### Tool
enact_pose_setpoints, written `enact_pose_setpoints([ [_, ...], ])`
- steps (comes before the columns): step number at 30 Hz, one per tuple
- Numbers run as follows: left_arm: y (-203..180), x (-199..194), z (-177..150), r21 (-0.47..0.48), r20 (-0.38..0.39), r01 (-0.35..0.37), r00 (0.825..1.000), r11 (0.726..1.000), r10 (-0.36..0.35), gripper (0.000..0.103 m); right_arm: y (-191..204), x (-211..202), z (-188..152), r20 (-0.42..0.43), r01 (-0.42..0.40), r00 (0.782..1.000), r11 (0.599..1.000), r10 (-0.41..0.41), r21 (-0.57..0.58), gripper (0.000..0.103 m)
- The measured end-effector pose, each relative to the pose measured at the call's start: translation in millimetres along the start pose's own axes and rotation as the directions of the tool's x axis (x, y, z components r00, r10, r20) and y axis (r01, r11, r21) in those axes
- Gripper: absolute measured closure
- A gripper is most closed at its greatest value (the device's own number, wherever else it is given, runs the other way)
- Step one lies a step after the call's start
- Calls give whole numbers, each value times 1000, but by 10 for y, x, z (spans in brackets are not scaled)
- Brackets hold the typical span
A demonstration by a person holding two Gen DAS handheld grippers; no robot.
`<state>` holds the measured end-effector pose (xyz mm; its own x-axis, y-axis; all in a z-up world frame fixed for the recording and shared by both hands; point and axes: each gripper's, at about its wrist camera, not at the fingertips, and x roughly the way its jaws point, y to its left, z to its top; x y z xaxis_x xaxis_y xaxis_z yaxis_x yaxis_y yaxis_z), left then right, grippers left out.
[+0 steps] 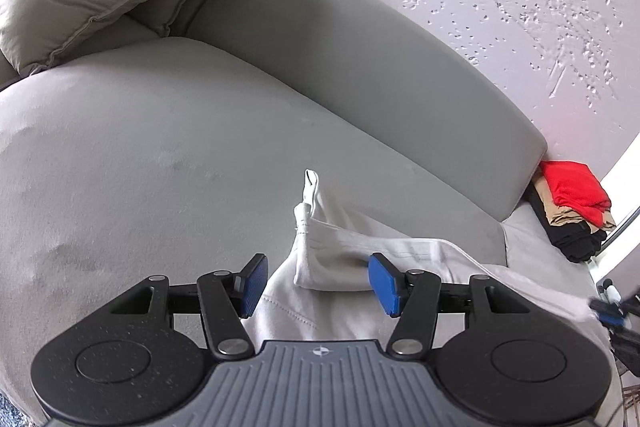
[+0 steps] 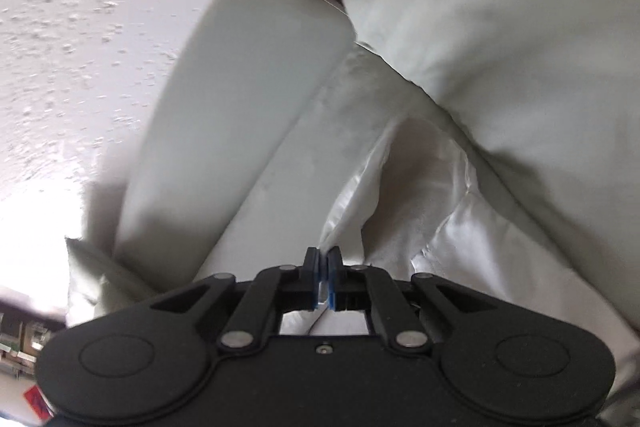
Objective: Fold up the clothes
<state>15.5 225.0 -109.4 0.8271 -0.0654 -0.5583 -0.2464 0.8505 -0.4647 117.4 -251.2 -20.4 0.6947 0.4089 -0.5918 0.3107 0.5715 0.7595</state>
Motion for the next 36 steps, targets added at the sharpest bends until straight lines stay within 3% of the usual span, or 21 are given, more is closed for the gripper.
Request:
enact_pose_setpoints([
  [4,0,-22,2,6,-7,-12,1000,1000,12,49,-279,-79,14,-37,89,995,996,-90,-12,99],
  [8,16,-21,32,5,-64,-37,997,999,37,49,-849,90,-23,-121,183,977,981,-176,58,99],
  [13,102,12,120,-57,-157,-49,987,997,39,52,-1061,183,-21,-141,110,985,991,-99,74,99],
  [15,183,35,165,-146,-194,-33,981,989,4,56,-1067,204,4,-151,87,985,995,-78,53,98],
  [20,313,158,312,-362,-237,9,966,932,-101,59,-1169,230,38,-161,-12,987,1000,15,24,97],
  [24,363,226,502,-434,-205,-36,977,900,-60,49,-1142,248,50,-164,-43,986,999,41,-8,94],
  [26,248,228,578,-344,-178,-22,983,939,-42,47,-1125,260,60,-164,-48,985,999,45,-15,94],
  [29,-47,251,602,-97,-199,-63,979,993,43,45,-1134,274,89,-167,-53,985,999,52,-3,94],
  [31,-151,299,575,14,-210,-86,974,996,87,46,-1155,278,101,-168,-54,984,999,54,4,94],
  [33,-208,362,551,104,-215,-116,967,988,136,55,-1176,283,113,-170,-56,984,998,57,11,94],
  [34,-205,406,546,145,-220,-128,963,981,158,61,-1187,285,119,-171,-56,984,998,58,14,94],
  [36,-202,492,535,226,-225,-152,953,962,203,87,-1249,259,75,-174,-58,983,998,61,23,94],
])
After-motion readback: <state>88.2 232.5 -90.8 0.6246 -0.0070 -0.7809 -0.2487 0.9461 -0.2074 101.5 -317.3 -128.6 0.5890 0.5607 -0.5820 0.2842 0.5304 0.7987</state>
